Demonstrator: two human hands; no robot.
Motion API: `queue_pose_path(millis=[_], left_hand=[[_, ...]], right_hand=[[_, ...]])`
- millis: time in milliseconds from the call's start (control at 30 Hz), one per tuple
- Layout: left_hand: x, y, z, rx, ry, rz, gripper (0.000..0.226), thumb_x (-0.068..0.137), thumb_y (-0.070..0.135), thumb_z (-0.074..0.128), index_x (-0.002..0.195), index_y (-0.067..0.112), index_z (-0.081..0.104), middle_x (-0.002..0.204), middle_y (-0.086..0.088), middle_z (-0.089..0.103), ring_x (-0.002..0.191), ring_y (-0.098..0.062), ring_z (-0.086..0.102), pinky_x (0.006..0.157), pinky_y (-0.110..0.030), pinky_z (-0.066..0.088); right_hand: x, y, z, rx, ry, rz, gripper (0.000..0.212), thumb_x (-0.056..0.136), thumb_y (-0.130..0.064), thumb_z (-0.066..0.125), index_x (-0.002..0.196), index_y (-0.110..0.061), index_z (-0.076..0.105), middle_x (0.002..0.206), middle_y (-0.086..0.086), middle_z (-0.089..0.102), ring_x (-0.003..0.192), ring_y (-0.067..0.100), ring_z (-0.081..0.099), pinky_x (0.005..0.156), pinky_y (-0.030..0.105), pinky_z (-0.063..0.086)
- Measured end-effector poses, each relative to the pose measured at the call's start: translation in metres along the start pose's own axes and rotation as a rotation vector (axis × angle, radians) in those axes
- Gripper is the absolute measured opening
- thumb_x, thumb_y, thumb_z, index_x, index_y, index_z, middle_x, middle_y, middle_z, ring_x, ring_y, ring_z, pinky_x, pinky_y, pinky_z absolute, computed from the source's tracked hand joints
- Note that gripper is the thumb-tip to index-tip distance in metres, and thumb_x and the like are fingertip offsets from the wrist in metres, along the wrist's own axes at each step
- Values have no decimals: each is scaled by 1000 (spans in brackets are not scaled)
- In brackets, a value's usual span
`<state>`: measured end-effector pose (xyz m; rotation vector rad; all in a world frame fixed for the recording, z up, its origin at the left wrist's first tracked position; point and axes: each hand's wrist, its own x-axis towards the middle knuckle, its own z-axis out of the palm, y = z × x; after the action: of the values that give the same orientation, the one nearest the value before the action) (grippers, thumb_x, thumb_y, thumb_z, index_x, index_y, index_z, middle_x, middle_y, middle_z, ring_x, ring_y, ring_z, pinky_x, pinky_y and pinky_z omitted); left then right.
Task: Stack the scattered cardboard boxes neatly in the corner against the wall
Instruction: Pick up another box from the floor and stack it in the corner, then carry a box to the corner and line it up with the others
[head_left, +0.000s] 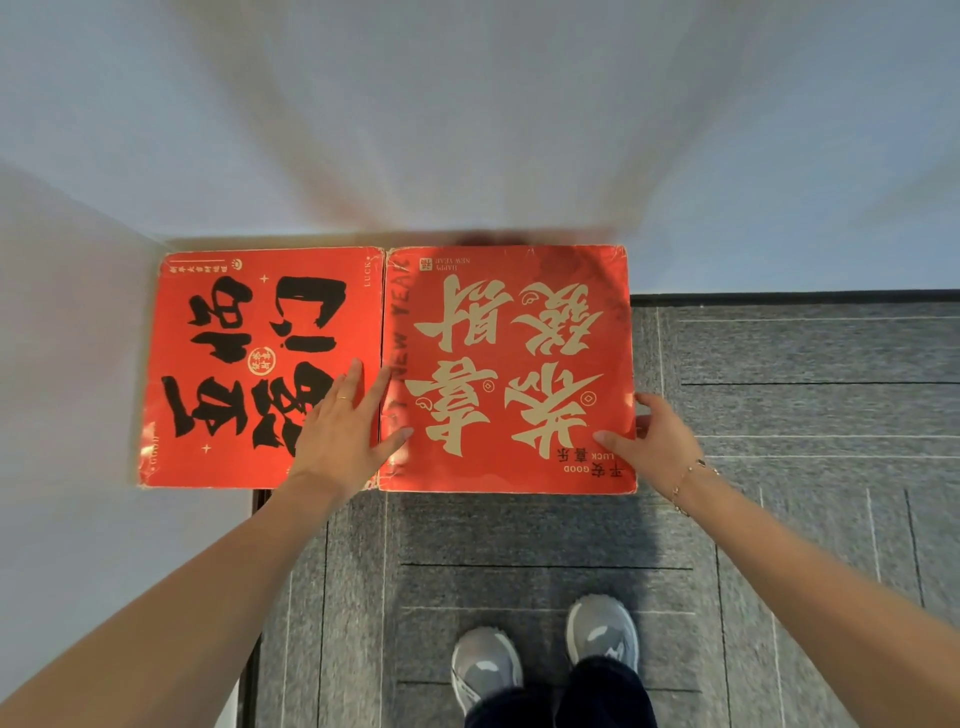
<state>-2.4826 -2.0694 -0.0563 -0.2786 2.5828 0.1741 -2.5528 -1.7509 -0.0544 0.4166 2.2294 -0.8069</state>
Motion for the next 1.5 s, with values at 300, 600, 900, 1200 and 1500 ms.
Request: queue_pose_path(millis=[300, 600, 900, 1200, 1500], left_hand=[[-21, 26, -68, -92, -81, -78, 77, 90, 65, 34, 152, 31, 4, 160, -2, 7, 145, -26, 17, 110, -46, 33], [-63, 82, -211, -120, -31, -2, 77, 90, 66, 33, 152, 30, 4, 158, -3, 15, 145, -23, 20, 107, -46, 37], [-170, 146, -348, -207, -133, 14, 62, 93, 61, 32, 134, 17, 49, 139, -8, 51, 124, -24, 49, 102, -38, 40], [-245, 232, -427, -140, -198, 239, 56, 93, 60, 38, 121, 17, 59, 125, -9, 61, 113, -25, 56, 93, -31, 42], [-338, 335, -450, 95, -251, 537, 59, 92, 62, 37, 127, 18, 53, 137, -8, 52, 124, -25, 48, 102, -34, 37]], right_hand=[[-32, -36, -58, -95, -51, -38, 76, 81, -35, 69, 141, -8, 31, 142, 12, 43, 128, 27, 45, 99, 36, 41], [-106, -92, -176, -187, -49, -139, 74, 84, -47, 62, 142, -10, 35, 146, 6, 41, 132, 22, 41, 107, 30, 33], [-259, -103, -309, -238, -36, -183, 65, 89, -47, 53, 140, -9, 37, 143, 8, 42, 130, 24, 41, 106, 32, 34], [-409, -59, -395, -68, 117, -97, 62, 92, -41, 52, 141, -7, 35, 146, 8, 40, 132, 23, 42, 105, 29, 34], [-554, 22, -393, 115, 272, 99, 59, 93, -40, 50, 141, -8, 36, 146, 9, 39, 132, 24, 40, 106, 32, 34]])
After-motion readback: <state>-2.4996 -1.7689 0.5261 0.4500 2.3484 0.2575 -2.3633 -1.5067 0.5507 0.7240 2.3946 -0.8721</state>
